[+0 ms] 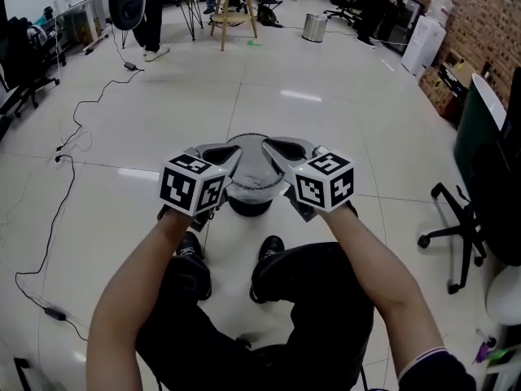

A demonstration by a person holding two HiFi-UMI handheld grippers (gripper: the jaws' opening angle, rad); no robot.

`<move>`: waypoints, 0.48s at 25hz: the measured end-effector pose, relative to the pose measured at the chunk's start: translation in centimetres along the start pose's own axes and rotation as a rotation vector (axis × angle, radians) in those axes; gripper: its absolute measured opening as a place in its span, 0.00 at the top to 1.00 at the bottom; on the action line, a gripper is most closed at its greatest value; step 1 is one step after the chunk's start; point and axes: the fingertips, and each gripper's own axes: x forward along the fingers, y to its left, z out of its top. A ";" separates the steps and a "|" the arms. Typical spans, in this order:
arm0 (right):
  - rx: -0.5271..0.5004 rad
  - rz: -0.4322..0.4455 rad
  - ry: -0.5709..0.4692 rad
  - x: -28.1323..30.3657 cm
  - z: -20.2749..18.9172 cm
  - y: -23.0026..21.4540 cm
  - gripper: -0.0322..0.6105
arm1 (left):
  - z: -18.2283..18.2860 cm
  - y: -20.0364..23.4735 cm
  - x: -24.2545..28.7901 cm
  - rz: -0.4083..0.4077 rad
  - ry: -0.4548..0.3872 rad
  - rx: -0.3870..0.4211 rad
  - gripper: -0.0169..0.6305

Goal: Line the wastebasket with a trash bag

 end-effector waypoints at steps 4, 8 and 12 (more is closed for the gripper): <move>-0.033 0.026 -0.059 -2.5 -0.2 1.0 0.95 | 1.0 -2.1 -0.4 0.008 -0.036 0.005 0.96; -0.041 0.030 -0.059 -3.9 -1.1 1.6 0.95 | 0.9 -3.8 -0.1 0.010 -0.034 0.027 0.96; -0.054 0.032 -0.054 -4.7 -1.6 2.1 0.95 | 1.0 -5.3 0.3 0.010 -0.040 0.048 0.96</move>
